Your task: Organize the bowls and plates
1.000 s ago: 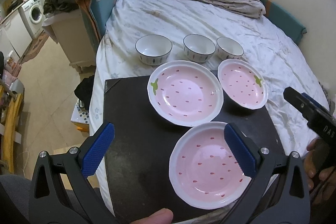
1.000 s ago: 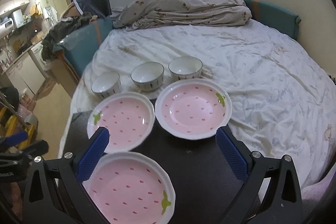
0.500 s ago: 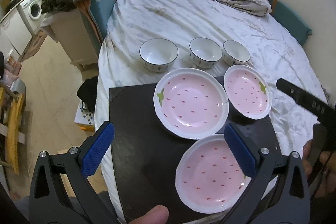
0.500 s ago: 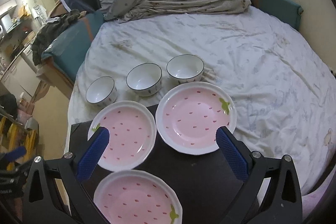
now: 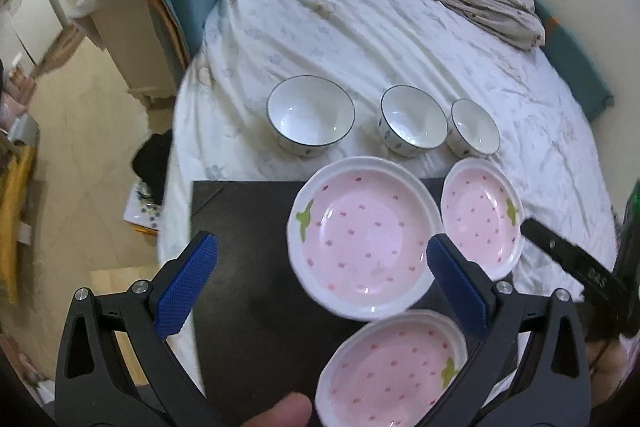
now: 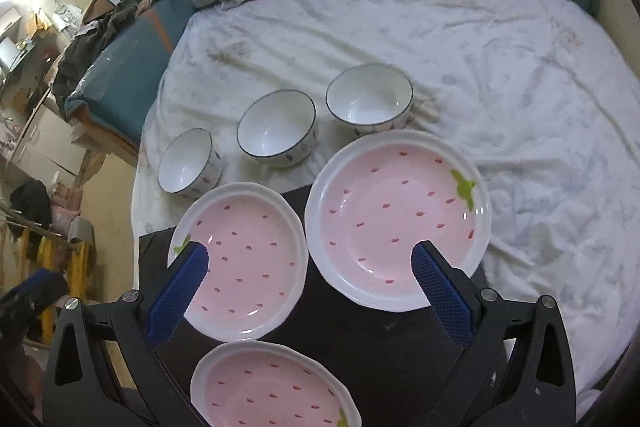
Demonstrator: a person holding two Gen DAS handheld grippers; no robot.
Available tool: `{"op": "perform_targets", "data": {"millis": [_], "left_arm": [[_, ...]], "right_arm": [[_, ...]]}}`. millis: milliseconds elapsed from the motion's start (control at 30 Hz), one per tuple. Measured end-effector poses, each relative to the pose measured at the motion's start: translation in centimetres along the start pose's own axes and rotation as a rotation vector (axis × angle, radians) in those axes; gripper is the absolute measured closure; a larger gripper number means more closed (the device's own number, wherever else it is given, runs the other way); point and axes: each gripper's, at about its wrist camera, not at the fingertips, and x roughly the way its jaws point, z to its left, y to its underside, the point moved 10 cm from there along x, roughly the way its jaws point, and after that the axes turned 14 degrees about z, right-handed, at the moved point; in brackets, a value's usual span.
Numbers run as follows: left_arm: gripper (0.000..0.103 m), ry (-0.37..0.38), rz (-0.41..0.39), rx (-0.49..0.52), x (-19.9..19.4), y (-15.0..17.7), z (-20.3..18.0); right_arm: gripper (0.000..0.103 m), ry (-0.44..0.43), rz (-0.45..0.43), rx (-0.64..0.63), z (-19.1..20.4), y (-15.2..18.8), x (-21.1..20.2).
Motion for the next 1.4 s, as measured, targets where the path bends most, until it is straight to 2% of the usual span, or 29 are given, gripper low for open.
{"op": "perform_targets", "data": {"millis": [67, 133, 167, 233, 267, 367, 400, 433, 467, 500, 567, 600, 667, 733, 800, 900, 933, 967, 1033, 1133, 1333, 1400], "left_arm": [[0.000, 0.005, 0.052, -0.014, 2.4, -0.5, 0.5], [0.002, 0.024, 0.099, -0.038, 4.5, -0.6, 1.0], [0.007, 0.039, 0.121, -0.042, 5.4, -0.6, 1.1], [0.017, 0.088, 0.193, -0.046, 7.8, -0.2, 1.1], [0.022, 0.088, 0.215, -0.052, 8.5, 0.0, 1.2], [0.024, 0.096, 0.235, -0.104, 10.1, -0.2, 2.4], [0.024, 0.106, 0.243, -0.121, 10.7, -0.4, 2.7], [0.024, 0.113, 0.251, -0.130, 11.1, -0.5, 2.9], [0.028, 0.123, 0.260, -0.139, 11.6, -0.6, 3.1], [0.037, 0.136, 0.271, -0.145, 12.0, -0.7, 3.1], [0.049, 0.188, 0.338, -0.141, 13.5, -0.2, 2.5], [0.052, 0.200, 0.355, -0.139, 13.9, 0.0, 2.3], [0.053, 0.192, 0.383, -0.131, 14.7, 0.4, 2.1], [0.058, 0.181, 0.388, -0.125, 15.2, 0.5, 2.1], [0.070, 0.184, 0.407, -0.112, 15.7, 0.7, 1.9], [0.077, 0.169, 0.424, -0.095, 16.5, 0.8, 1.9], [0.079, 0.165, 0.428, -0.102, 16.7, 0.7, 2.0], [0.081, 0.163, 0.427, -0.104, 16.8, 0.6, 2.2], [0.081, 0.159, 0.417, -0.104, 16.9, 0.3, 2.2], [0.081, 0.112, 0.412, -0.058, 16.9, 0.4, 2.1], [0.080, 0.093, 0.401, -0.056, 17.0, 0.4, 2.3], [0.079, 0.084, 0.392, -0.057, 16.9, 0.4, 2.1]], "right_arm": [[0.005, -0.047, 0.016, 0.054, -0.4, 0.0, 0.6], [0.016, -0.119, 0.047, 0.094, -0.3, 0.3, 1.4], [0.019, -0.160, 0.085, 0.122, -0.2, 0.7, 2.2], [0.029, -0.221, 0.143, 0.145, 0.1, 1.2, 3.7], [0.032, -0.239, 0.165, 0.154, 0.2, 1.5, 4.3], [0.042, -0.297, 0.212, 0.159, 0.9, 2.3, 6.7], [0.046, -0.289, 0.231, 0.157, 1.0, 2.6, 7.5], [0.046, -0.303, 0.251, 0.150, 1.4, 2.8, 8.2], [0.048, -0.306, 0.260, 0.139, 1.6, 2.9, 8.8], [0.051, -0.284, 0.271, 0.135, 1.5, 3.0, 9.3], [0.055, -0.272, 0.302, 0.138, 1.4, 3.4, 10.7], [0.062, -0.253, 0.310, 0.139, 1.2, 3.5, 11.1], [0.064, -0.198, 0.325, 0.130, 0.6, 3.7, 12.1], [0.064, -0.199, 0.330, 0.136, 0.6, 3.7, 12.8], [0.065, -0.210, 0.332, 0.132, 0.6, 3.4, 13.3], [0.069, -0.219, 0.346, 0.132, 0.4, 3.1, 14.0], [0.076, -0.214, 0.358, 0.145, 0.1, 3.1, 14.4], [0.078, -0.239, 0.368, 0.158, 0.2, 3.1, 14.7], [0.079, -0.244, 0.370, 0.155, 0.2, 2.8, 15.1], [0.085, -0.230, 0.365, 0.155, 0.1, 2.6, 15.6], [0.084, -0.139, 0.347, 0.103, 0.4, 2.7, 15.7], [0.084, -0.133, 0.340, 0.096, 0.4, 2.8, 15.7]]}}
